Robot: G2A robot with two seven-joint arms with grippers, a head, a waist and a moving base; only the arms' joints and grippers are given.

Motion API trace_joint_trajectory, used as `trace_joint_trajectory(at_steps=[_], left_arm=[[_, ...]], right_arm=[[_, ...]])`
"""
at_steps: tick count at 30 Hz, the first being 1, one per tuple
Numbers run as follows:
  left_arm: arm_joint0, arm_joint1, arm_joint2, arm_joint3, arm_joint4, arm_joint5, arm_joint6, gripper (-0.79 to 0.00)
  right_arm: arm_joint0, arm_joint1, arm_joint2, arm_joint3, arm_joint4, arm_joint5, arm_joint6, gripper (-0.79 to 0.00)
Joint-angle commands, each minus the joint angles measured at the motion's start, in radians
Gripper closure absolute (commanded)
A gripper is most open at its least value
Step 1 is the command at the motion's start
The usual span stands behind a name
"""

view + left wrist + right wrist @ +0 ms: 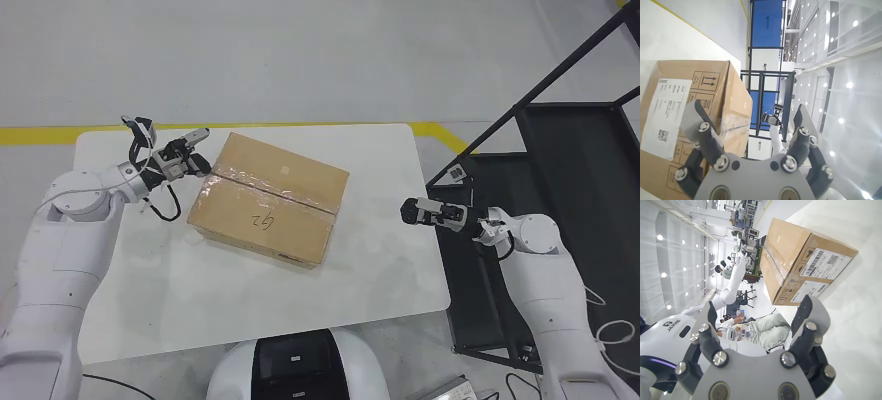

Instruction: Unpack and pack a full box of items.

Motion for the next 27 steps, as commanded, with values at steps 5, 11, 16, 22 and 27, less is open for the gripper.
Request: trace_joint_trajectory(at_steps=[5, 11, 16, 22, 27], left_arm=[[0.031, 0.003, 0.001, -0.023, 0.051, 0.01, 0.061, -0.785], [0.053, 0.003, 0.0, -0.051, 0.073, 0.012, 0.102, -0.785], [0.068, 0.004, 0.0, -0.069, 0.096, 0.02, 0.129, -0.785], [0.079, 0.004, -0.019, -0.073, 0.09, 0.013, 0.181, -0.785], [0.087, 0.005, -0.038, -0.077, 0.086, 0.011, 0.219, -0.785]], right_arm=[[0.003, 0.003, -0.013, 0.002, 0.003, -0.003, -0.003, -0.785], [0.01, 0.007, -0.023, -0.003, 0.005, -0.002, -0.002, -0.785], [0.023, 0.008, -0.035, 0.001, 0.017, -0.008, -0.013, -0.785], [0.047, 0.001, -0.058, 0.021, 0.041, -0.057, -0.061, -0.785], [0.047, 0.001, -0.058, 0.021, 0.041, -0.057, -0.061, -0.785]])
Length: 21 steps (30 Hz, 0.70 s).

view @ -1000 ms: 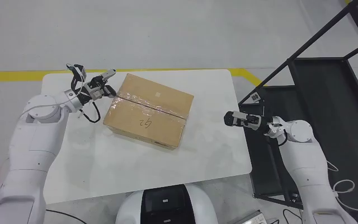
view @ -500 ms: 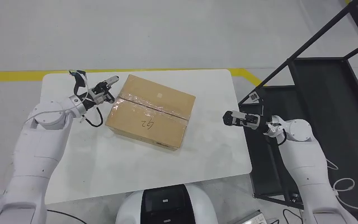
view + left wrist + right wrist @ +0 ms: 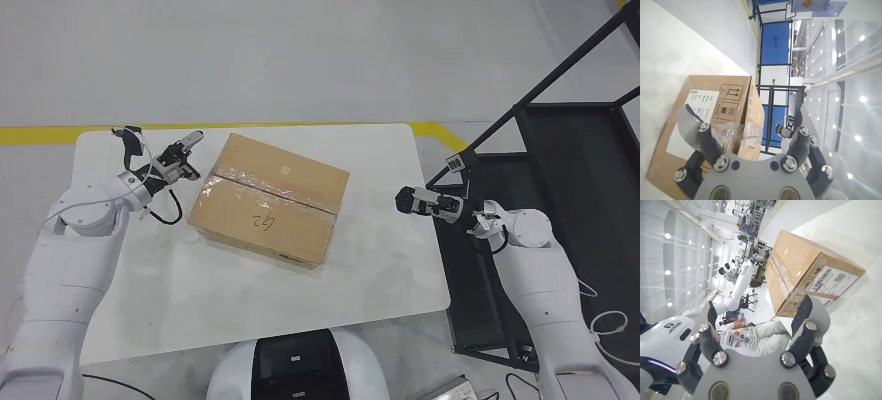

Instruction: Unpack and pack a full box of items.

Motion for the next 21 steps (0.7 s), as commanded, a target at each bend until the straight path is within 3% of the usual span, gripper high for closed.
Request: trace_joint_trajectory(at_steps=[1, 6, 21], left_arm=[[0.004, 0.0, -0.006, -0.001, -0.004, 0.002, 0.022, -0.785], [0.013, -0.004, -0.018, -0.005, -0.024, 0.004, 0.072, -0.785], [0.013, -0.004, -0.018, -0.005, -0.024, 0.004, 0.072, -0.785]], right_arm=[[0.0, 0.0, 0.0, 0.0, 0.0, 0.0, 0.0, -0.785], [0.0, 0.0, 0.0, 0.0, 0.0, 0.0, 0.0, -0.785], [0.0, 0.0, 0.0, 0.0, 0.0, 0.0, 0.0, -0.785]])
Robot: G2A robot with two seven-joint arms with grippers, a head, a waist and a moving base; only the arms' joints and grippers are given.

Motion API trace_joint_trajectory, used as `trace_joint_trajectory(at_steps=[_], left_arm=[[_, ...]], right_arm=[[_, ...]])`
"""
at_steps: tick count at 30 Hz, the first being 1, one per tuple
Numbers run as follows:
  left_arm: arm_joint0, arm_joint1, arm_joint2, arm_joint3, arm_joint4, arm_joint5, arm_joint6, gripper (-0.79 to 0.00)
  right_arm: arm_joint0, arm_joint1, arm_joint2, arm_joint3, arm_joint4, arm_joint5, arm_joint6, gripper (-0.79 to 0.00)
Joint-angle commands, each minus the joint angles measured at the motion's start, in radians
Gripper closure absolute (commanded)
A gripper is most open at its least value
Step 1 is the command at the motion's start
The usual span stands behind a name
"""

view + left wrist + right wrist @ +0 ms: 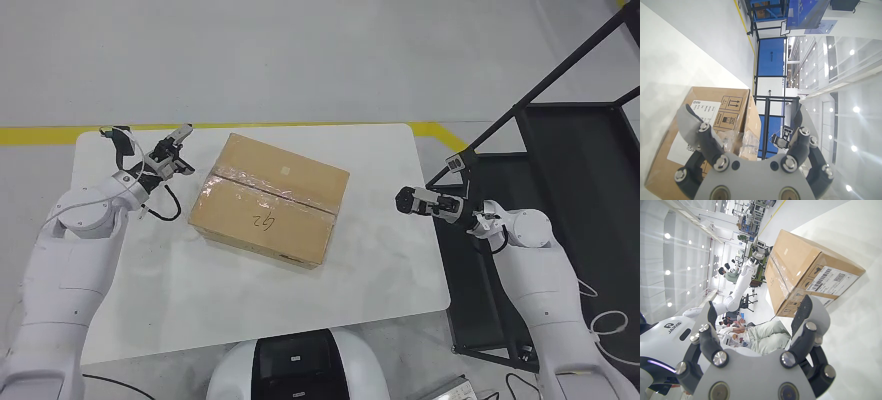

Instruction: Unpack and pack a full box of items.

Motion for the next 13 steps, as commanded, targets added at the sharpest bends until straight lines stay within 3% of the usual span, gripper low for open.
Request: trace_joint_trajectory(at_steps=[1, 13], left_arm=[[0.0, 0.0, 0.0, 0.0, 0.0, 0.0, 0.0, -0.785], [0.021, -0.003, -0.012, -0.041, -0.021, -0.001, 0.045, -0.785]], right_arm=[[0.0, 0.0, 0.0, 0.0, 0.0, 0.0, 0.0, -0.785], [0.0, 0.0, 0.0, 0.0, 0.0, 0.0, 0.0, -0.785]])
